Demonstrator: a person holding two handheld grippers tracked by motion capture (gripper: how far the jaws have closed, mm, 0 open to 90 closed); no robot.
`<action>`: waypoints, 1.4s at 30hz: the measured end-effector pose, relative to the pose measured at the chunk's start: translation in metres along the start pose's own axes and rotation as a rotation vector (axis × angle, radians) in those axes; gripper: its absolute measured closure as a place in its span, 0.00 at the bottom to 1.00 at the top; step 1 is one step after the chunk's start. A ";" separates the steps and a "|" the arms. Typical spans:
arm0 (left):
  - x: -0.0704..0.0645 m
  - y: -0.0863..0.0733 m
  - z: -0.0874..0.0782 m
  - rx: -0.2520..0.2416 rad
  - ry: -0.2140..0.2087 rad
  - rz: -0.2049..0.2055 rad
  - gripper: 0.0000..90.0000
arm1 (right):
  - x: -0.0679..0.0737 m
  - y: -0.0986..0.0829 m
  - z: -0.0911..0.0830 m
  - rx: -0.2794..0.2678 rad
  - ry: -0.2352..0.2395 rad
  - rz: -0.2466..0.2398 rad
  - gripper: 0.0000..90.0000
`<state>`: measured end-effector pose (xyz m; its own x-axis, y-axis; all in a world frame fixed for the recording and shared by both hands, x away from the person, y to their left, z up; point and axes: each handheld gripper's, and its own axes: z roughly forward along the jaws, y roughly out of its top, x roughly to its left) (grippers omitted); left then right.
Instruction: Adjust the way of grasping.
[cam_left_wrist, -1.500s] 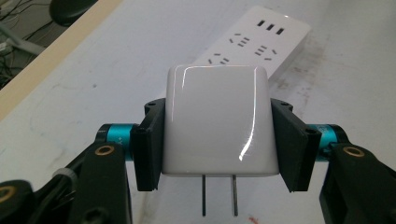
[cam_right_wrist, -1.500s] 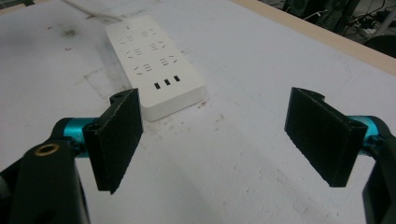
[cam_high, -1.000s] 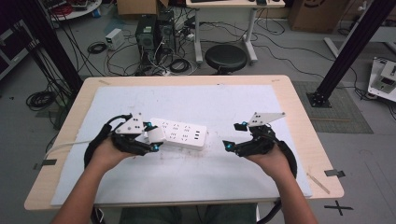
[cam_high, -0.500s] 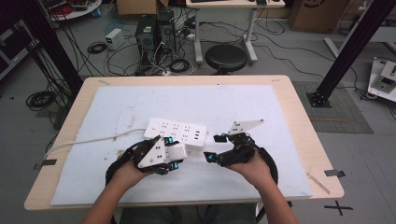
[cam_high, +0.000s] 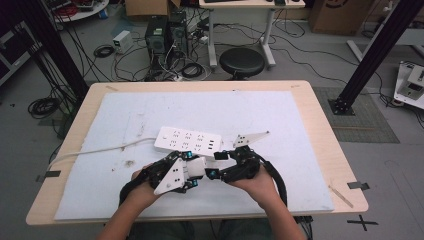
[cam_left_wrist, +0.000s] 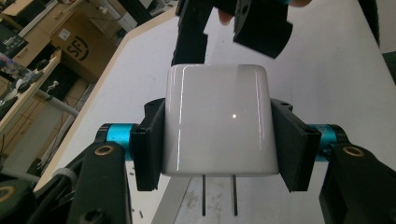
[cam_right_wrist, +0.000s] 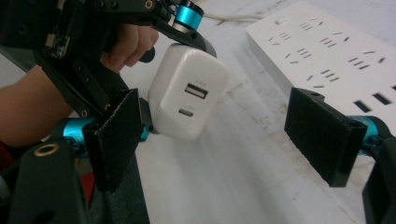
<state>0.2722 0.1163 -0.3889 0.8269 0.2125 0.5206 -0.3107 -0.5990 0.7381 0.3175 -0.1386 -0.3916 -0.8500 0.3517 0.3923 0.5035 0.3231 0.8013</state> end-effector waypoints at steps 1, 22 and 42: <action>-0.001 0.001 0.000 -0.002 0.001 0.002 0.47 | 0.000 0.000 0.002 -0.005 0.012 0.007 0.22; -0.004 0.006 0.005 -0.025 0.024 0.014 0.47 | -0.007 0.000 0.022 -0.042 0.165 0.115 0.38; -0.006 0.007 0.007 -0.025 0.037 0.050 0.47 | -0.009 -0.001 0.027 -0.023 0.232 0.165 0.65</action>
<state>0.2680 0.1054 -0.3897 0.7919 0.2116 0.5728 -0.3634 -0.5906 0.7206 0.3289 -0.1188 -0.4084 -0.7708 0.1863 0.6093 0.6368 0.2569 0.7270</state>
